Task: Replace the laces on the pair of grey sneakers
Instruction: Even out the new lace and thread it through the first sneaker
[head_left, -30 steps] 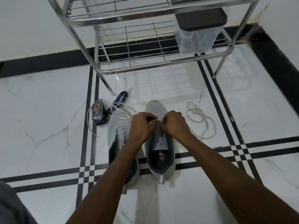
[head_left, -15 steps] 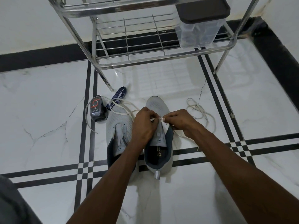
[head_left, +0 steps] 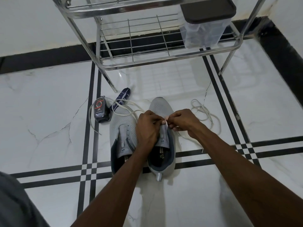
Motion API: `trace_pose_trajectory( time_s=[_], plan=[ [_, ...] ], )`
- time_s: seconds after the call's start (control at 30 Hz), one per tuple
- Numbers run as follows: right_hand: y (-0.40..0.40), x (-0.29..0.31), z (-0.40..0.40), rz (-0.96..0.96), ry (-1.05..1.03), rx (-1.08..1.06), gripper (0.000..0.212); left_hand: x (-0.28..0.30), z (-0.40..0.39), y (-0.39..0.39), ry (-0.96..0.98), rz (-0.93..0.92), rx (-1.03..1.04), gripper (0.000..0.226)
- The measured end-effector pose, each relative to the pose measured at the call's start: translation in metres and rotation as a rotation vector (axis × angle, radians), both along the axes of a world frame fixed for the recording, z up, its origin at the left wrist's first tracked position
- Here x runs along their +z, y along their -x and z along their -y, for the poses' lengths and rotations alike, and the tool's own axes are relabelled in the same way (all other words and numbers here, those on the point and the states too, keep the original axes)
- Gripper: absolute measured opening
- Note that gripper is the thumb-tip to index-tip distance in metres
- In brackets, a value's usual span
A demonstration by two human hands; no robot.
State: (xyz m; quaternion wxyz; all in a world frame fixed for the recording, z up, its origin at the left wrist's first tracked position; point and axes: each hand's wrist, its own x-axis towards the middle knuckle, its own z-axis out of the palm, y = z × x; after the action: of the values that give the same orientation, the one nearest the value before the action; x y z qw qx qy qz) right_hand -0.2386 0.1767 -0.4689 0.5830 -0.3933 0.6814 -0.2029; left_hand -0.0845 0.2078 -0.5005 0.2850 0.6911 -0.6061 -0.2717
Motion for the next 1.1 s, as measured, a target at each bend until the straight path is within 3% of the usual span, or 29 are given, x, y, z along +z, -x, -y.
trace_pose_trajectory(
  time_s=[0.27,0.4,0.5,0.53,0.67,0.73,0.8,0.83,0.97,1.03,1.1],
  plan=[
    [-0.006,0.004,0.002,0.052,-0.043,-0.019,0.015,0.024,-0.007,0.005,0.108,-0.015,0.177,0.017],
    [-0.004,0.007,0.002,0.031,-0.03,0.004,0.015,0.036,-0.018,0.021,-0.164,0.106,0.057,0.048],
    [0.005,0.017,0.012,0.123,-0.029,-0.016,0.019,0.027,-0.022,0.013,-0.172,0.098,0.032,0.036],
    [0.015,0.019,0.019,0.082,0.049,-0.055,0.021,0.025,-0.023,0.012,-0.163,0.083,0.046,0.033],
    [0.063,0.029,0.033,-0.509,0.687,-0.397,0.012,0.024,-0.028,0.016,-0.051,-0.022,0.068,0.035],
    [0.062,0.022,0.028,-0.507,0.771,-0.223,0.021,0.022,-0.034,0.016,-0.041,-0.05,0.071,0.028],
    [0.048,0.004,0.02,-0.429,0.702,0.098,0.052,0.018,-0.035,0.017,-0.025,-0.082,0.072,0.023],
    [0.04,-0.004,0.015,-0.412,0.656,0.245,0.057,0.018,-0.034,0.018,-0.017,-0.086,0.07,0.021],
    [0.013,-0.02,0.003,-0.495,0.602,0.495,0.021,0.02,-0.029,0.023,-0.012,-0.054,0.067,0.023],
    [0.009,-0.019,0.003,-0.541,0.66,0.568,0.015,0.017,-0.03,0.02,-0.012,-0.039,0.082,0.022],
    [0.016,-0.005,0.009,-0.508,0.746,0.411,0.012,0.015,-0.03,0.018,-0.008,-0.049,0.088,0.023]
  ],
)
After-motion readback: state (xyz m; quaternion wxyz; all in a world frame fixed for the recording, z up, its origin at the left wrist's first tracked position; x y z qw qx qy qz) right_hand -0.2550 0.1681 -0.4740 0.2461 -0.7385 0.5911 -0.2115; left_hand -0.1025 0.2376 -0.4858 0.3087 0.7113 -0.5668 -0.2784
